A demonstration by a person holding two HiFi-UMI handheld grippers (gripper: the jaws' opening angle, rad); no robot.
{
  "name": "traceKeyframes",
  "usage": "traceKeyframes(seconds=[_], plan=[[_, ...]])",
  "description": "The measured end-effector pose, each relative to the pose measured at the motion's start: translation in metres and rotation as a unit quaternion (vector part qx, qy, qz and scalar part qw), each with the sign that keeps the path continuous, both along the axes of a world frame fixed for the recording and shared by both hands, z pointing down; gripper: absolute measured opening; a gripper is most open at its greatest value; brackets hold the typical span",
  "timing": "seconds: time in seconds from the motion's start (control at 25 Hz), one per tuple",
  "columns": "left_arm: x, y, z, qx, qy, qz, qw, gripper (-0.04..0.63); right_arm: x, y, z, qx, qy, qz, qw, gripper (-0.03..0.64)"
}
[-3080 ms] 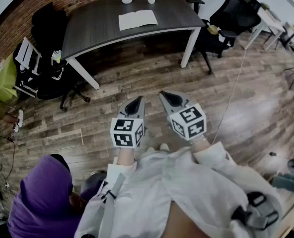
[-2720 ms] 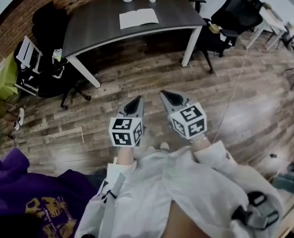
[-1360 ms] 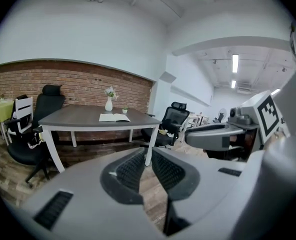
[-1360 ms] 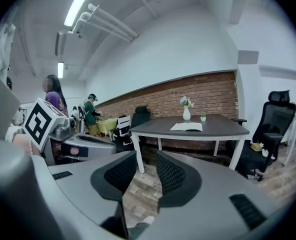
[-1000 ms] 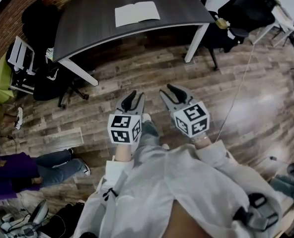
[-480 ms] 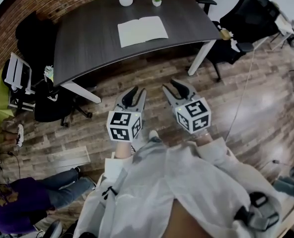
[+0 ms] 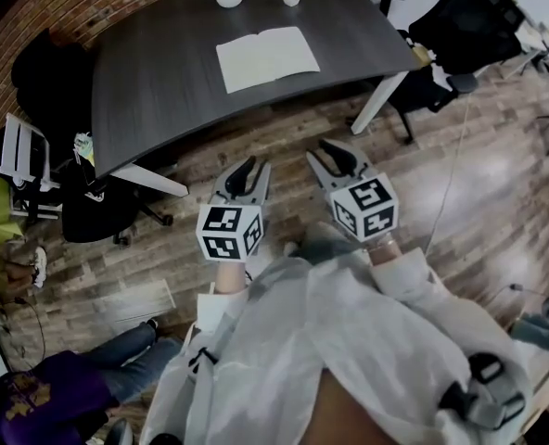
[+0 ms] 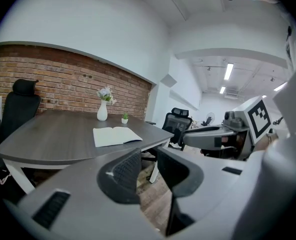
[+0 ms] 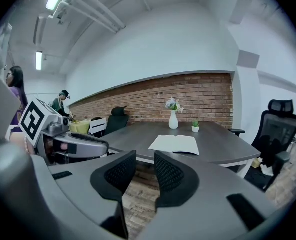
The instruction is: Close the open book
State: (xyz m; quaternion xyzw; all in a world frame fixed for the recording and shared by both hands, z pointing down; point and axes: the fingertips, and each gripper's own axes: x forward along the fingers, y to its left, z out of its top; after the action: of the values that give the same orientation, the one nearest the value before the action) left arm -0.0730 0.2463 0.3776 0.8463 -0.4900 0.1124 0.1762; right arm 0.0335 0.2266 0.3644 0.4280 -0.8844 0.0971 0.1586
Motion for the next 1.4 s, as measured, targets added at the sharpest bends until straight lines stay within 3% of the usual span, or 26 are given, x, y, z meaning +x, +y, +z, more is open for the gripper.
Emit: traceKeyframes(seconds=[0.32, 0.52, 0.76, 1.4], plan=[[-0.015, -0.036, 0.015, -0.019, 0.008, -0.008, 0.9997, 0.097, -0.012, -0.037, 0.013, -0.016, 0.012, -0.002, 1.0, 0.106], [-0.029, -0.076, 0.018, -0.023, 0.011, -0.026, 0.9993, 0.097, -0.028, -0.083, 0.017, -0.023, 0.017, -0.033, 0.999, 0.106], [-0.039, -0.142, 0.021, -0.031, 0.02, -0.05, 0.9981, 0.098, -0.049, -0.148, 0.021, -0.031, 0.008, -0.069, 0.997, 0.106], [-0.051, -0.306, 0.001, -0.018, 0.001, -0.108, 0.994, 0.098, -0.053, -0.334, 0.004, -0.017, -0.003, -0.113, 0.993, 0.106]])
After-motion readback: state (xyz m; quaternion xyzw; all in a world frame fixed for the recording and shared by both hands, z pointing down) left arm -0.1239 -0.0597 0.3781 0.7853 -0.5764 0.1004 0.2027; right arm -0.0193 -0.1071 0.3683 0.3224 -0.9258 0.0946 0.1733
